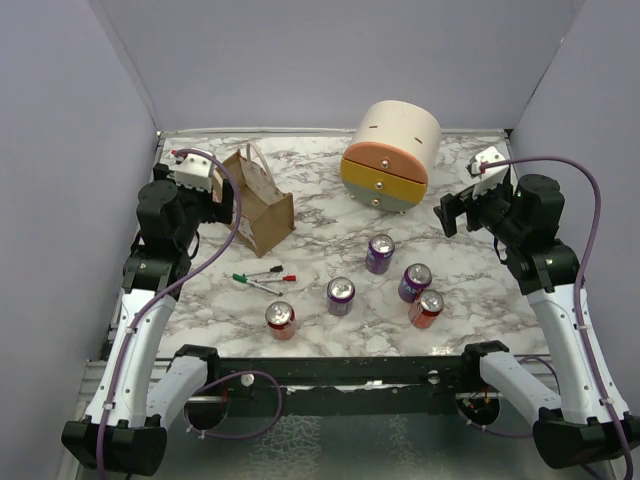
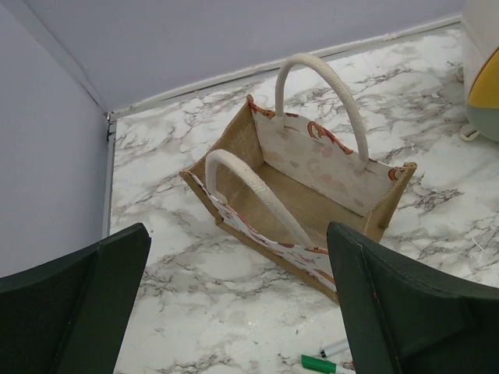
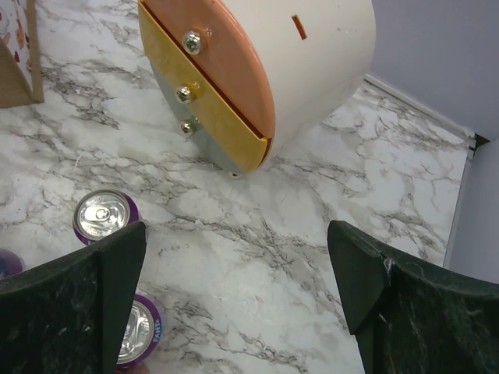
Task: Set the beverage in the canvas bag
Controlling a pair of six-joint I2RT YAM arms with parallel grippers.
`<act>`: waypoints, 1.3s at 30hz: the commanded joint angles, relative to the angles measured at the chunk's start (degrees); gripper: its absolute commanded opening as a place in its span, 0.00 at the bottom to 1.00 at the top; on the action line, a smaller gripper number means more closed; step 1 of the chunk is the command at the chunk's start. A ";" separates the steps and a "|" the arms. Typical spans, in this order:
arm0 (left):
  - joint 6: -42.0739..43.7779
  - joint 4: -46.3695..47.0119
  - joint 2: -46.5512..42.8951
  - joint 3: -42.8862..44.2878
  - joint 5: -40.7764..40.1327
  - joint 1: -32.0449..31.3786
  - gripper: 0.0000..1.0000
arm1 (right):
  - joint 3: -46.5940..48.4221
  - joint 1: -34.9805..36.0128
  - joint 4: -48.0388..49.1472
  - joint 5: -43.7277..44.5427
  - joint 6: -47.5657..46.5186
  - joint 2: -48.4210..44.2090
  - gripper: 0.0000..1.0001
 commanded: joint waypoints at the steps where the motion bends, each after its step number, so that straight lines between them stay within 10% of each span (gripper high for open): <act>1: -0.66 2.18 -0.83 -0.33 2.39 0.21 0.99 | 0.50 0.50 1.91 -3.12 -1.29 -0.44 1.00; 25: 4.60 -0.71 3.92 3.12 18.98 0.03 0.99 | 6.34 0.73 -9.66 -19.80 -10.78 5.73 1.00; 39: 15.97 -15.20 20.85 14.58 14.87 -11.27 0.92 | 0.79 0.73 -7.95 -21.89 -10.50 5.17 1.00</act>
